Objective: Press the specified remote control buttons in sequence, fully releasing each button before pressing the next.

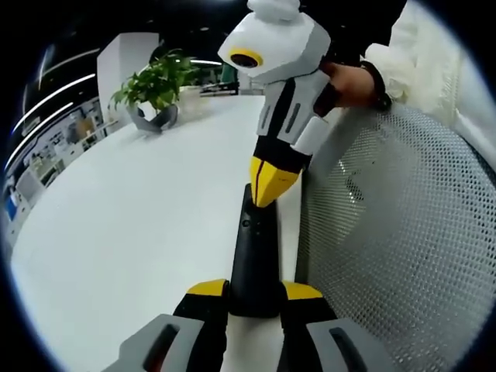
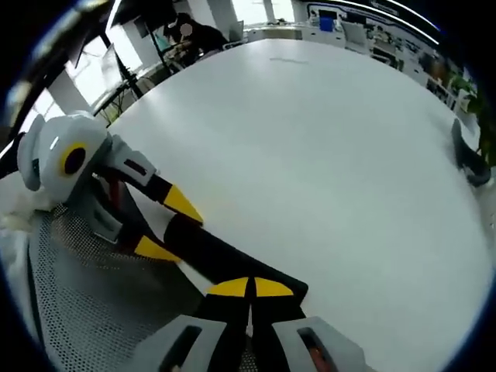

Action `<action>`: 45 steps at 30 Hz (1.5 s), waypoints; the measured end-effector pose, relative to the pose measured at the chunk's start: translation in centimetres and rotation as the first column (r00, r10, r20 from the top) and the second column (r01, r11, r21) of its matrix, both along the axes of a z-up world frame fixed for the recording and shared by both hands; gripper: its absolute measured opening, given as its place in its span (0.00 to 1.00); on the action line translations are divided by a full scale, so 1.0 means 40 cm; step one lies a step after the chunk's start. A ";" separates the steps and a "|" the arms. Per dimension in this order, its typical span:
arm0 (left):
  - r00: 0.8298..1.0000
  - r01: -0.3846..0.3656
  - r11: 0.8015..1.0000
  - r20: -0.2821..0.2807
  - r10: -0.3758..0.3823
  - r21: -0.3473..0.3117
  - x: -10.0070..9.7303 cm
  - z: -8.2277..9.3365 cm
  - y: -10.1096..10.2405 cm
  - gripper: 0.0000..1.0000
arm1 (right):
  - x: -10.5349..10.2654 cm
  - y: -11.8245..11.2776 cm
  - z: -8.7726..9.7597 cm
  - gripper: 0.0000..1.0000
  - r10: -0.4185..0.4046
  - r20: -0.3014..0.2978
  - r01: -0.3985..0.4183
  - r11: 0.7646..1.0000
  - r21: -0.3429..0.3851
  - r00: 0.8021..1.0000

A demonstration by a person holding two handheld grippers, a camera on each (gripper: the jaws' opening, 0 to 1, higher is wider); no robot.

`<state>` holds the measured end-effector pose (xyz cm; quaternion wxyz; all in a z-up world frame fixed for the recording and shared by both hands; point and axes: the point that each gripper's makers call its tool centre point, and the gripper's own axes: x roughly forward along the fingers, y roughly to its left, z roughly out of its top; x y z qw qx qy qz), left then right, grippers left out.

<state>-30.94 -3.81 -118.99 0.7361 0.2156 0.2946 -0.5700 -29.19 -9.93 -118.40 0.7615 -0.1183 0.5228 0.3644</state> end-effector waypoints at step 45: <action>0.993 -0.114 0.993 0.010 0.114 0.026 0.004 0.001 -0.006 0.25 | 0.024 0.049 0.013 0.00 -0.040 -0.330 0.062 0.996 0.057 0.943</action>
